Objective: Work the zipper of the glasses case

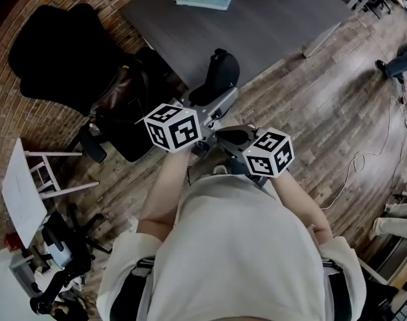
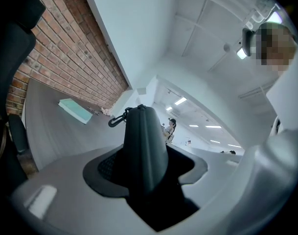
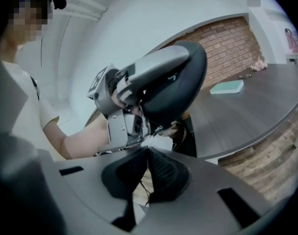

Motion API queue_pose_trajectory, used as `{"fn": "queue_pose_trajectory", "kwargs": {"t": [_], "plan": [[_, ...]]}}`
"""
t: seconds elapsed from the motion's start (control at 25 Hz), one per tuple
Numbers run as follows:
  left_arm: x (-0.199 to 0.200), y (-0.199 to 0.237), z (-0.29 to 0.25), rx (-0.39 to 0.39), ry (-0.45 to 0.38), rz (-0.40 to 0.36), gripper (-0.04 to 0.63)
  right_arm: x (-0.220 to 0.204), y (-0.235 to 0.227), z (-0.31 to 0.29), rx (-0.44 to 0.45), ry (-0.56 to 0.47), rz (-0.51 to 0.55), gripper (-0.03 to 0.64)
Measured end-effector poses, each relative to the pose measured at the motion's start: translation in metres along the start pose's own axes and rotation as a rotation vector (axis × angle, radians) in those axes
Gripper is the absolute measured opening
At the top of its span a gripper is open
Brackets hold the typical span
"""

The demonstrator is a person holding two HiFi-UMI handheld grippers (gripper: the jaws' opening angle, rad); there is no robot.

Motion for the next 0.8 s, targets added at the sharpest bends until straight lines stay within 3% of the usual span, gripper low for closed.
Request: {"fn": "queue_pose_trajectory", "kwargs": {"t": [0.2, 0.4, 0.48, 0.52, 0.8], "plan": [[-0.002, 0.020, -0.014, 0.012, 0.012, 0.028, 0.258, 0.005, -0.019, -0.004, 0.025, 0.034, 0.006, 0.005], [-0.008, 0.053, -0.034, 0.063, 0.036, 0.059, 0.258, 0.001, -0.054, 0.001, -0.143, 0.030, 0.051, 0.015], [-0.011, 0.069, -0.045, 0.090, 0.057, 0.067, 0.258, 0.000, -0.074, 0.007, -0.202, 0.026, 0.032, 0.092], [-0.013, 0.078, -0.050, 0.105, 0.068, 0.069, 0.258, 0.000, -0.085, 0.010, -0.220, 0.025, 0.012, 0.097], [-0.023, 0.143, -0.090, 0.220, 0.127, 0.117, 0.258, 0.010, -0.153, 0.029, -0.333, -0.004, -0.075, 0.064]]}}
Point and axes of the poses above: the fingertips, and each gripper's own axes: z backward along the fingers, y to its left, x out of its top, the point moved 10 cm from there along z, backward along the fingers, and after that the axes turned 7 degrees about -x, right-handed, at the moved point
